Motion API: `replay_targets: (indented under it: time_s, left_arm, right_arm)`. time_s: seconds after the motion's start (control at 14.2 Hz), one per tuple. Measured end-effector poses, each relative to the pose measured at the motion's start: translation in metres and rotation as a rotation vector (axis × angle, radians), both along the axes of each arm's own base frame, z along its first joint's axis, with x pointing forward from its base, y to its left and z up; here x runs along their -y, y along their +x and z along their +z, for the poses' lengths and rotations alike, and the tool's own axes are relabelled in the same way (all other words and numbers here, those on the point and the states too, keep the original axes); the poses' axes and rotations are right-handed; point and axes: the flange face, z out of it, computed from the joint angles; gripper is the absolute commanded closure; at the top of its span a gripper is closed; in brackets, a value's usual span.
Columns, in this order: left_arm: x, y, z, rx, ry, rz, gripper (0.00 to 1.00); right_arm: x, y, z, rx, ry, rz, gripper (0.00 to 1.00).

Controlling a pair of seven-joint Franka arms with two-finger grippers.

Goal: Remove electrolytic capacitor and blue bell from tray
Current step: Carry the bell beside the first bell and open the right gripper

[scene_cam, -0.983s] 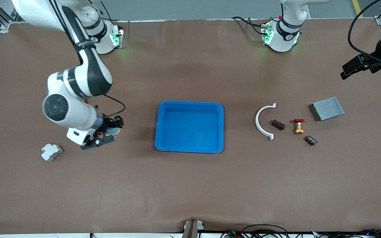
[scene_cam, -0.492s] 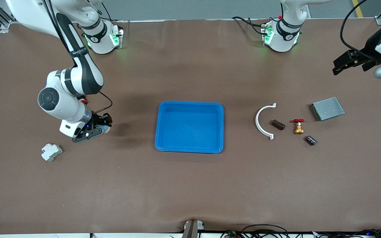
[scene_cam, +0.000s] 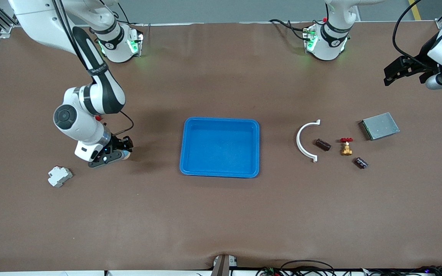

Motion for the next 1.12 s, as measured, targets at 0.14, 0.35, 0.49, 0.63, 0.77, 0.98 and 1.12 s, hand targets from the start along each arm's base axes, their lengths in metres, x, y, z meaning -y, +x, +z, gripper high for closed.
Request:
replay_targets:
  time_s: [0.14, 0.35, 0.49, 0.63, 0.77, 0.98, 1.12]
  left_arm:
    - [0.0, 0.0, 0.001, 0.001, -0.002, -0.032, 0.0]
    - [0.0, 0.0, 0.003, 0.008, -0.002, -0.035, 0.0]
    - [-0.001, 0.001, 0.006, 0.016, -0.003, -0.035, 0.0]
    - [-0.002, 0.001, 0.009, 0.021, -0.004, -0.032, 0.0]
    - [-0.008, 0.001, 0.012, 0.029, -0.004, -0.025, 0.0]
    - [-0.014, 0.002, 0.012, 0.028, -0.004, -0.013, 0.0]
    - [-0.014, 0.003, 0.011, 0.026, -0.004, -0.013, 0.0]
  right_arm:
    - [-0.003, 0.005, -0.017, -0.015, -0.002, 0.002, 0.93]
    - [-0.005, 0.01, -0.034, -0.031, -0.004, 0.004, 0.93]
    - [-0.005, 0.012, -0.041, -0.039, -0.005, 0.004, 0.93]
    - [-0.005, 0.013, -0.046, -0.043, -0.005, 0.004, 0.92]
    - [-0.005, 0.014, -0.049, -0.046, -0.006, 0.004, 0.76]
    - [-0.005, 0.015, -0.049, -0.046, -0.006, 0.003, 0.0]
    - [-0.004, 0.016, -0.049, -0.045, -0.006, 0.001, 0.0]
